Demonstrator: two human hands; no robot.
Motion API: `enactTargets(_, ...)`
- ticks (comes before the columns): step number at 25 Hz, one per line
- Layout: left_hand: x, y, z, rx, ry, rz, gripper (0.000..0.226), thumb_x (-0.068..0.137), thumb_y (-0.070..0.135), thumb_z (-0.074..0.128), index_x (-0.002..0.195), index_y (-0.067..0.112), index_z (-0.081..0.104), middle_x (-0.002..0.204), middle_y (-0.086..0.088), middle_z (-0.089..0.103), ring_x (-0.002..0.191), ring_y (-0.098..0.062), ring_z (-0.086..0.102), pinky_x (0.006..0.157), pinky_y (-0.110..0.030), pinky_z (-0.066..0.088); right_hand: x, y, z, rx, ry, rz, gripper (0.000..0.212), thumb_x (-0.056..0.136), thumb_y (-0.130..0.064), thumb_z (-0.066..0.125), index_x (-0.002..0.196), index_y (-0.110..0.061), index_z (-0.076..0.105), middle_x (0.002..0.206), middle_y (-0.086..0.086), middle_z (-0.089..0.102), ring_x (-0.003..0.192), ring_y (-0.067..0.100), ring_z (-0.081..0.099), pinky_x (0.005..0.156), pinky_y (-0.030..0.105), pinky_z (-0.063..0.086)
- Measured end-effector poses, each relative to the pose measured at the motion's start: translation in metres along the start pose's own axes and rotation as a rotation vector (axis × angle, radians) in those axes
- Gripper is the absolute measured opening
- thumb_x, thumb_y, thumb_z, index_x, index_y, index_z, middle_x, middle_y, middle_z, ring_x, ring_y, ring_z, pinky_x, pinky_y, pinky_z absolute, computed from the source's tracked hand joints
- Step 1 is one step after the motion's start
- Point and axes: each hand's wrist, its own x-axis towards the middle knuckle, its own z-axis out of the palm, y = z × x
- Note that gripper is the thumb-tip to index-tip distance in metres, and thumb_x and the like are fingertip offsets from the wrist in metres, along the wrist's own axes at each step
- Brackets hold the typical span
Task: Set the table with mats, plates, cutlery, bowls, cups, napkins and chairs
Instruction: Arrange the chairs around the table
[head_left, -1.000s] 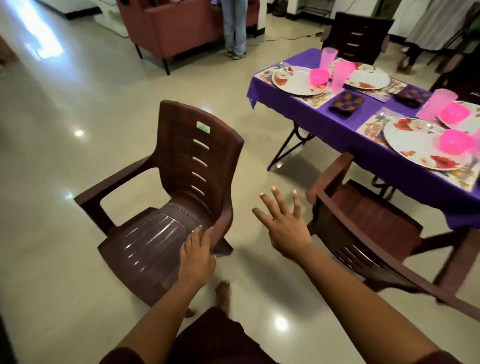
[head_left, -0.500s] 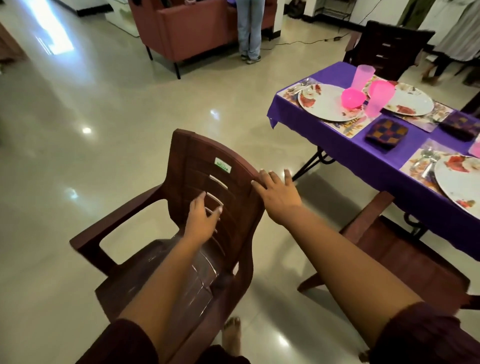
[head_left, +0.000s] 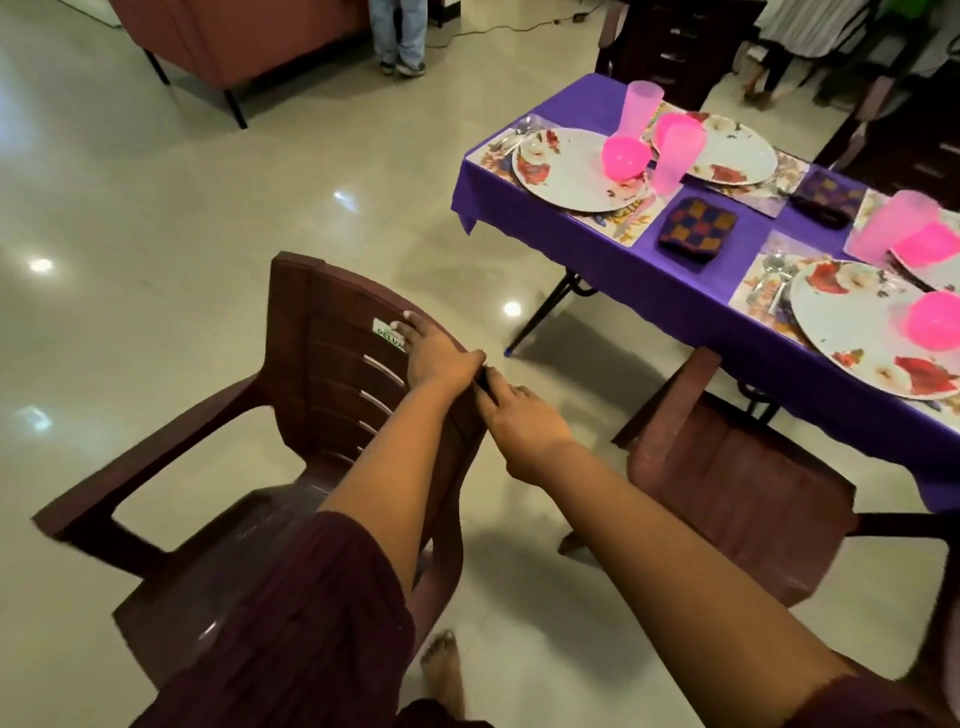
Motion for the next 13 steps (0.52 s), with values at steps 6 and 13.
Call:
enactTargets(6,-0.034,-0.001,0.015,0.114,-0.173,0.202,0.119,0.079,0.038,0.073,0.152,0.013,-0.017,0.161,-0.009,-0.014,0.144,-0.036,0.023,0.111,-0.044,0.031,-0.012,0.044,0.012,0.623,0.268,0.212,0.035,0.081,-0.007,0.054,0.106,-0.026,0.067,0.105,-0.005,0.066,0.091,0.017,0.063,0.077,0.038,0.054)
enactTargets(13,-0.120,-0.042,0.010,0.254,-0.447,0.431,0.119,0.076,0.033,0.073,0.151,0.025,-0.018,0.163,-0.004,-0.001,0.138,-0.035,0.036,0.110,-0.049,0.036,0.019,0.037,-0.007,-0.130,0.161,-0.029,0.084,0.086,-0.003,0.057,0.153,-0.031,0.014,0.162,0.005,0.005,0.149,0.029,0.006,0.120,0.048,0.017)
